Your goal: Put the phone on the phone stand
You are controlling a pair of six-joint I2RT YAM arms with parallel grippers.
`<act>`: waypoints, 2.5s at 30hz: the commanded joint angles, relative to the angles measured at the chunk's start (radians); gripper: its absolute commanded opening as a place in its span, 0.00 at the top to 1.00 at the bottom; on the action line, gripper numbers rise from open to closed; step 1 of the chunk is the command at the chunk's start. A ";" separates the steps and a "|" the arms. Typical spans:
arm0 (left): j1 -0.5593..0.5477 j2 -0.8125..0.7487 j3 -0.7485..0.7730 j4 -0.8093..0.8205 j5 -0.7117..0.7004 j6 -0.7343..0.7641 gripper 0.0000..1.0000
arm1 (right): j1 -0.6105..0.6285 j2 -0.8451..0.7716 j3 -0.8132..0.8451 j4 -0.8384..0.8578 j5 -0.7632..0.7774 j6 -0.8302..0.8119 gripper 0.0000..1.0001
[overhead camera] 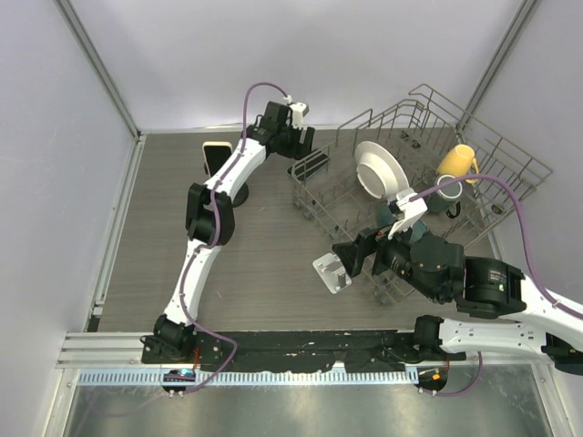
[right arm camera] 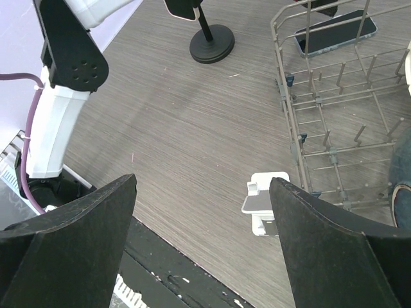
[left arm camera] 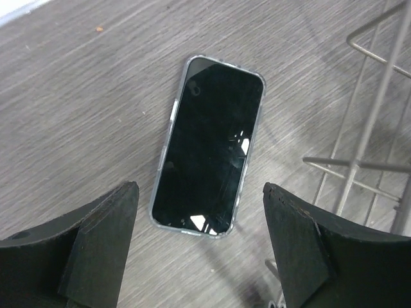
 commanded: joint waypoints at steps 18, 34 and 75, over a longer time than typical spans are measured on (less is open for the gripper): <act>-0.026 0.037 -0.101 0.039 -0.197 -0.167 0.49 | -0.001 -0.013 -0.010 0.029 -0.001 0.033 0.10; -0.032 -0.011 -0.213 0.006 -0.550 -0.231 0.54 | -0.001 -0.009 -0.007 0.035 -0.007 0.027 0.10; -0.001 -0.201 -0.333 -0.084 -0.376 -0.299 0.22 | -0.001 0.001 -0.018 0.064 -0.026 -0.002 0.10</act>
